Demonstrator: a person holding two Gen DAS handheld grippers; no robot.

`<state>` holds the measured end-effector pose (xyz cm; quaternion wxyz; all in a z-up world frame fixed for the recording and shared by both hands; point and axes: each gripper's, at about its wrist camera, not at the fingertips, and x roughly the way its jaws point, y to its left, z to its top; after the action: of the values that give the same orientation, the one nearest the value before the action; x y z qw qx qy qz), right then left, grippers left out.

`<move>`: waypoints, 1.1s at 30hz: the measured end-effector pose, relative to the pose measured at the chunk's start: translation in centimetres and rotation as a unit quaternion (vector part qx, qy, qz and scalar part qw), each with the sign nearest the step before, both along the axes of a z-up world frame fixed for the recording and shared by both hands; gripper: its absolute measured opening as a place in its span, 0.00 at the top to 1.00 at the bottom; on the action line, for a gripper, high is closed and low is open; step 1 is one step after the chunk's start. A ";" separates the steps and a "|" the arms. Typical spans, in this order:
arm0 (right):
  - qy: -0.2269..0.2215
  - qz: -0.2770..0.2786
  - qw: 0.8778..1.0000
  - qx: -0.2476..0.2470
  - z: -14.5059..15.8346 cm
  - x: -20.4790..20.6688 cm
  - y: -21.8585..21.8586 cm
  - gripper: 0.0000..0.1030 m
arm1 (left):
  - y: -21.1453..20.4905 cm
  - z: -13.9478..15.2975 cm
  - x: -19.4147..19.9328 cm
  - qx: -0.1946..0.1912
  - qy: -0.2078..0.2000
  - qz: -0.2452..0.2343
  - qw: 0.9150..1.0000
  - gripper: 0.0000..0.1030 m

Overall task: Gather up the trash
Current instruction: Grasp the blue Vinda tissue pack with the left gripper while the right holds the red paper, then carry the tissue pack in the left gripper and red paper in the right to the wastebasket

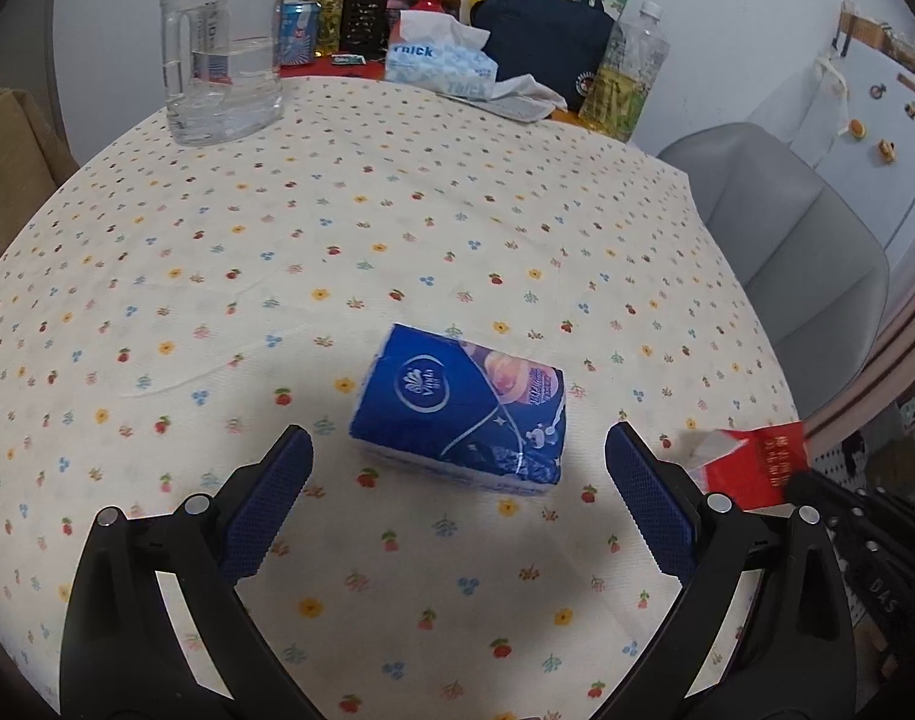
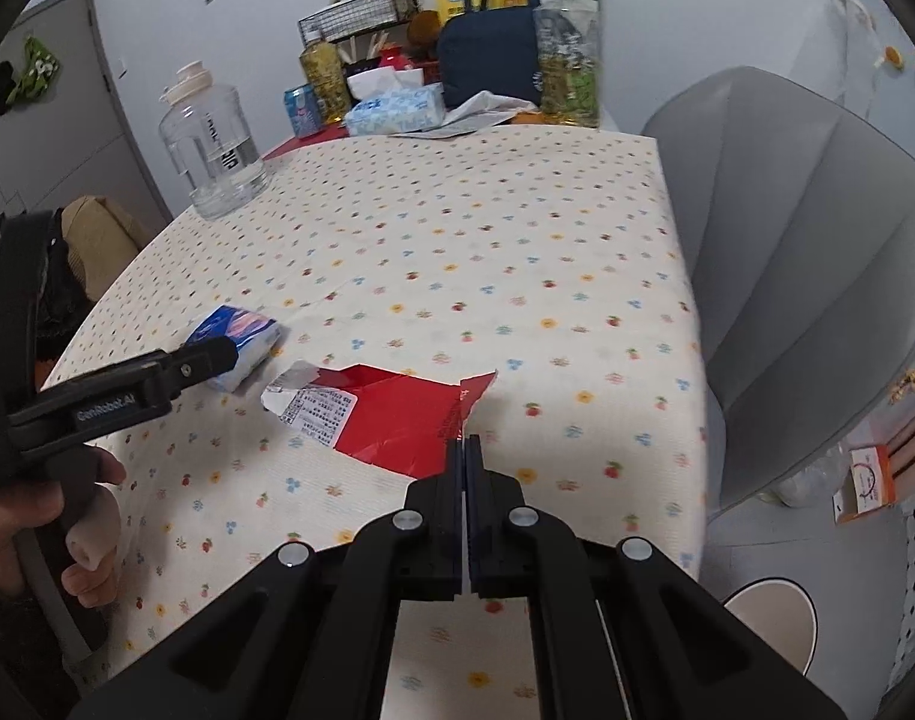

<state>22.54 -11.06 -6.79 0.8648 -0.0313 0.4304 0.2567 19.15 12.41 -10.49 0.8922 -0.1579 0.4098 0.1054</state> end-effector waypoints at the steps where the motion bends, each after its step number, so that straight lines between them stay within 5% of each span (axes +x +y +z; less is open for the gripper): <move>1: 0.001 -0.005 1.000 0.002 0.0 0.1 -0.4 0.98 | -0.3 -0.3 0.4 0.004 0.006 -0.002 1.000 0.06; 7: 0.006 -0.041 0.999 0.023 0.3 0.2 -3.8 0.98 | -1.4 -1.0 1.8 0.042 0.027 -0.008 0.999 0.10; 9: 0.010 -0.049 0.998 0.033 0.3 0.1 -5.0 0.98 | -1.5 -0.8 1.9 0.061 0.029 -0.001 0.998 0.30; 13: 0.012 -0.062 0.997 0.046 0.4 -0.1 -6.6 0.98 | -1.5 0.0 1.2 0.026 0.023 -0.017 0.999 0.51; 33: -0.015 -0.143 0.987 0.075 2.4 -2.2 -16.1 0.98 | -9.7 5.8 -1.2 0.035 -0.050 -0.088 0.994 0.61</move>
<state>20.31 -27.15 -4.38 0.8990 0.0917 0.3965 0.1620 17.97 2.74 -4.64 0.9223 -0.0949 0.3732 0.0322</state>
